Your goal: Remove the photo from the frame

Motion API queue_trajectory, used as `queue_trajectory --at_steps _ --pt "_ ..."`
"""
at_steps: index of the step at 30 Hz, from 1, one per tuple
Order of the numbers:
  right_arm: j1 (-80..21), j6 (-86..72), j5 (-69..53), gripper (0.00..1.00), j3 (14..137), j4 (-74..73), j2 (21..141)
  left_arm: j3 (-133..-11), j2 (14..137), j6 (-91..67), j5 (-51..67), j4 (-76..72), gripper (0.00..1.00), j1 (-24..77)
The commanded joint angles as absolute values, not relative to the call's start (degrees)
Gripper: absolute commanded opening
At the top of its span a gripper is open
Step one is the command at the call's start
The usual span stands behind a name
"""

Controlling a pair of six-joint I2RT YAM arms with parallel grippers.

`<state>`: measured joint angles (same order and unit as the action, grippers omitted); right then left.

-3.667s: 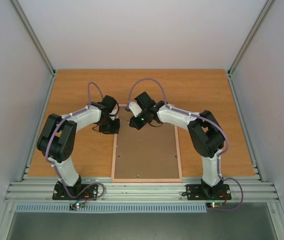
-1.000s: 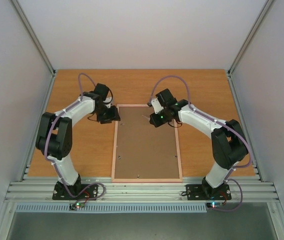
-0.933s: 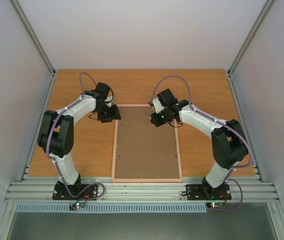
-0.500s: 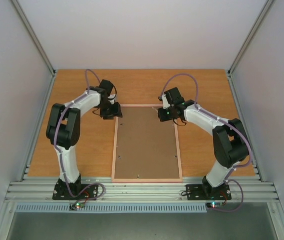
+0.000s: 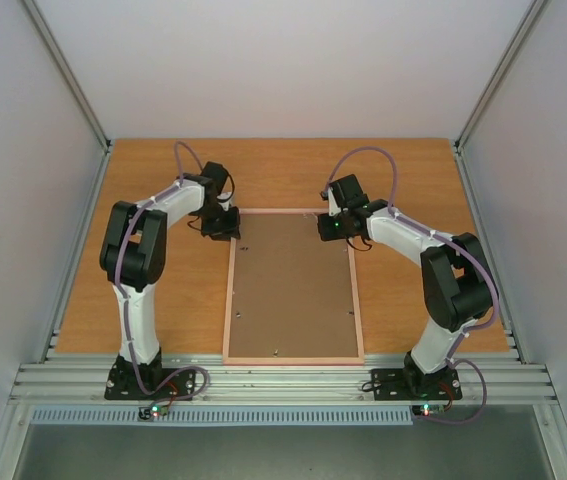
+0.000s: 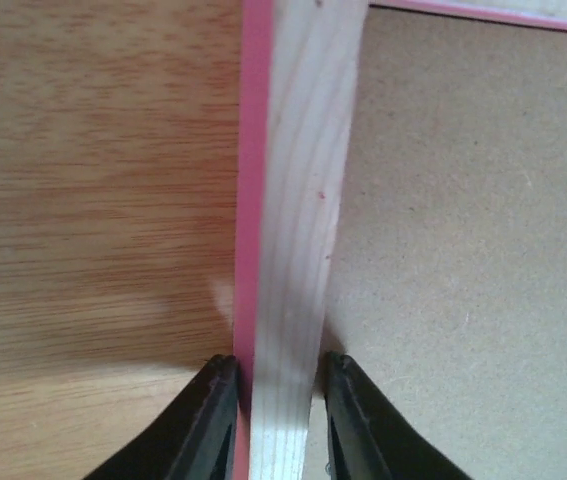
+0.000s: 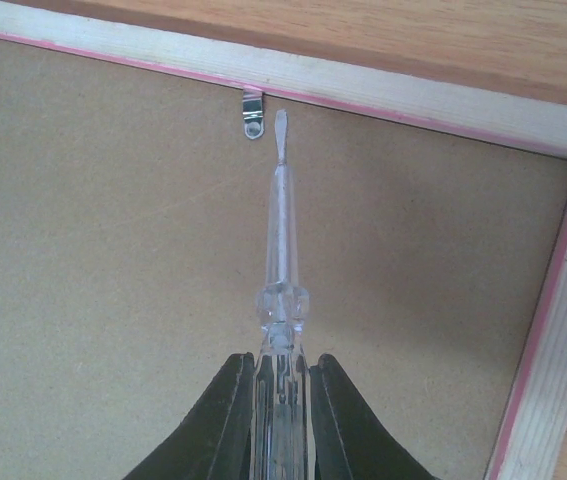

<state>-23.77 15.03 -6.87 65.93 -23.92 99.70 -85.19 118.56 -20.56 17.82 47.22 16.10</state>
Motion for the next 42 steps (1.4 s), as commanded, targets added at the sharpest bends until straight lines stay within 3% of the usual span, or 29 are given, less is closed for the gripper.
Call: queue_trajectory --at_steps 1,13,42 --pt "-23.5 15.0 -6.0 0.01 65.9 -23.1 99.1 -86.2 119.4 -21.1 18.9 47.3 0.23 15.7" --pt "-23.4 14.7 -6.4 0.01 69.0 -23.1 103.2 -83.2 117.8 -20.8 18.9 46.6 0.13 15.7" --pt "-23.4 15.3 -11.4 0.01 71.9 -23.3 107.6 -82.6 117.7 -20.1 19.3 46.8 0.13 15.7"
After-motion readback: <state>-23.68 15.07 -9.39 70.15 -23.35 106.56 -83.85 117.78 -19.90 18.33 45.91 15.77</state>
